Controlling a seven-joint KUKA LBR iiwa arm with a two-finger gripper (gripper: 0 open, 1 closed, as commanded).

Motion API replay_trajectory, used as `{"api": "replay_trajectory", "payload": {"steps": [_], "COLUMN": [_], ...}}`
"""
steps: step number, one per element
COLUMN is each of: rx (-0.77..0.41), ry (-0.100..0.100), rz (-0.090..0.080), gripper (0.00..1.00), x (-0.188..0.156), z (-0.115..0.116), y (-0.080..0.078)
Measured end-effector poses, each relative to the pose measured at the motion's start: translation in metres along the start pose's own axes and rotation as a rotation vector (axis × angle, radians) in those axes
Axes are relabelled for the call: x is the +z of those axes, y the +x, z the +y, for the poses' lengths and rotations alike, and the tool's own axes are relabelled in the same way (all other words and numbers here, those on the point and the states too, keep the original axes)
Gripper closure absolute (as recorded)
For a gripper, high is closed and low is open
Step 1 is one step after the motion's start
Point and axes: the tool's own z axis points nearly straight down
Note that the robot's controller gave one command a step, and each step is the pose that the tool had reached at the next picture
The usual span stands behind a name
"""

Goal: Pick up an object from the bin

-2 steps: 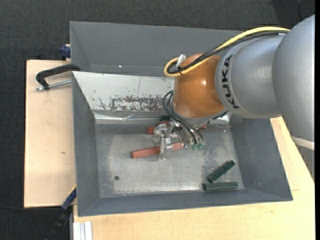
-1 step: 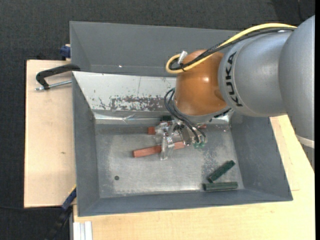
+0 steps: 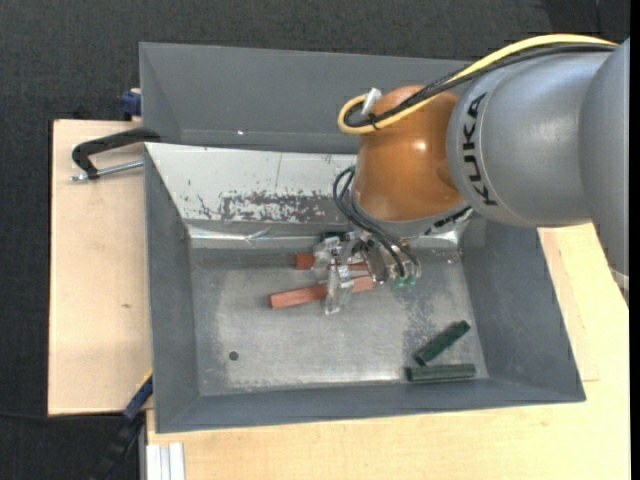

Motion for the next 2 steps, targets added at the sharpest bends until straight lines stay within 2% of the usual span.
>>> {"api": "replay_trajectory", "payload": {"steps": [2], "rx": [0.0], "ry": [0.001], "rz": [-0.013], "gripper": [1.0], "x": [-0.0306], "z": [0.0003], "y": [-0.0028]}}
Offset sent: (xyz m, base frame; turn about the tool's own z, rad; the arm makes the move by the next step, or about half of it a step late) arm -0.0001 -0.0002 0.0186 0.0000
